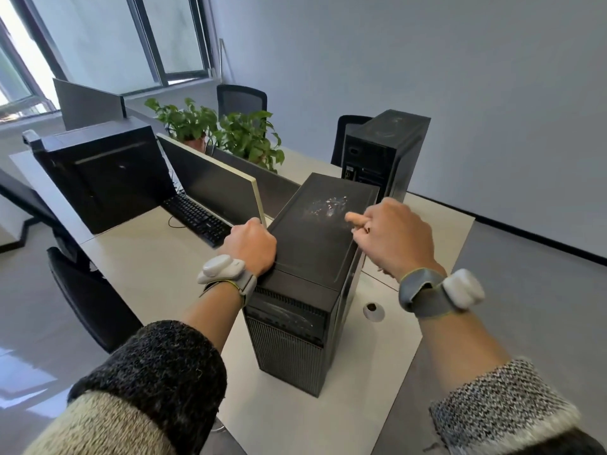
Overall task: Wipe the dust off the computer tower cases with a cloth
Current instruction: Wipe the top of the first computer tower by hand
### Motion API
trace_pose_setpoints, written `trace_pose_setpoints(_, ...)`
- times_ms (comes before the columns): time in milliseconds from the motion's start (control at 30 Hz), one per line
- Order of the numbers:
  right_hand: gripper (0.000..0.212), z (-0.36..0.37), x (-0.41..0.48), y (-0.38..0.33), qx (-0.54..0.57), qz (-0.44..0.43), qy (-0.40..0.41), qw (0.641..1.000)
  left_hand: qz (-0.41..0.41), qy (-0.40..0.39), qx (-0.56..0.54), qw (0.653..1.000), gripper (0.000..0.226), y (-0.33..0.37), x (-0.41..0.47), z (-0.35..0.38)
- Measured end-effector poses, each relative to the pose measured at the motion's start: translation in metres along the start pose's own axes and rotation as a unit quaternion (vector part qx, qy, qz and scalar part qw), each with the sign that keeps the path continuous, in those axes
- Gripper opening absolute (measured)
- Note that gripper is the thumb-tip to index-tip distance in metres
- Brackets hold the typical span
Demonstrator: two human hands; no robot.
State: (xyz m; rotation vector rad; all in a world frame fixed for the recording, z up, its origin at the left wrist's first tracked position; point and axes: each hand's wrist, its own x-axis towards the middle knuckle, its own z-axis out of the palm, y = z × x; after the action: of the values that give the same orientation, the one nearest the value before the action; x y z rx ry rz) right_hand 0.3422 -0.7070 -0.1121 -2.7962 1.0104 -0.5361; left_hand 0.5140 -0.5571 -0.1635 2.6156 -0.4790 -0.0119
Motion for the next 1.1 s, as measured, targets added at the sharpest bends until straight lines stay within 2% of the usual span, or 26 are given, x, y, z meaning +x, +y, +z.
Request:
trace_pose_setpoints(133, 0.023, 0.011, 0.025, -0.052, 0.072, -0.101, -0.028, 0.992, 0.008, -0.010, -0.003, 1.000, 0.025, -0.003, 0.002, 0.000)
trace_pose_setpoints(233, 0.026, 0.024, 0.045, -0.086, 0.062, -0.157, -0.072, 0.983, 0.016, -0.021, -0.016, 1.000, 0.029, -0.004, 0.001, -0.003)
trace_pose_setpoints(300, 0.028, 0.033, 0.050, -0.094, 0.041, -0.163, -0.104, 0.980, 0.017, -0.022, -0.023, 0.999, 0.030, -0.004, -0.001, -0.004)
trace_pose_setpoints(367, 0.026, 0.037, 0.048, -0.085, 0.037, -0.151, -0.101, 0.983, 0.016, -0.021, -0.023, 0.999, 0.030, -0.005, 0.000, -0.004)
trace_pose_setpoints(567, 0.021, 0.013, 0.015, 0.000, 0.028, -0.030, -0.066, 0.997, 0.021, -0.029, -0.028, 0.999, 0.027, -0.006, 0.003, -0.003)
trace_pose_setpoints(667, 0.016, -0.004, 0.011, 0.014, -0.026, 0.002, -0.067, 0.997, 0.021, -0.021, -0.003, 1.000, 0.029, -0.003, 0.002, -0.003)
trace_pose_setpoints(800, 0.026, -0.001, 0.034, -0.018, 0.011, -0.046, -0.033, 0.998, 0.022, -0.020, -0.003, 1.000, 0.026, -0.003, 0.002, -0.003)
trace_pose_setpoints(933, 0.030, 0.022, 0.061, -0.075, 0.043, -0.128, -0.079, 0.988, 0.031, -0.021, -0.016, 0.999, 0.028, -0.006, 0.002, -0.004)
trace_pose_setpoints(1100, 0.035, 0.037, 0.061, -0.075, 0.021, -0.130, -0.104, 0.986, 0.034, -0.018, -0.020, 0.999, 0.030, -0.006, 0.001, -0.003)
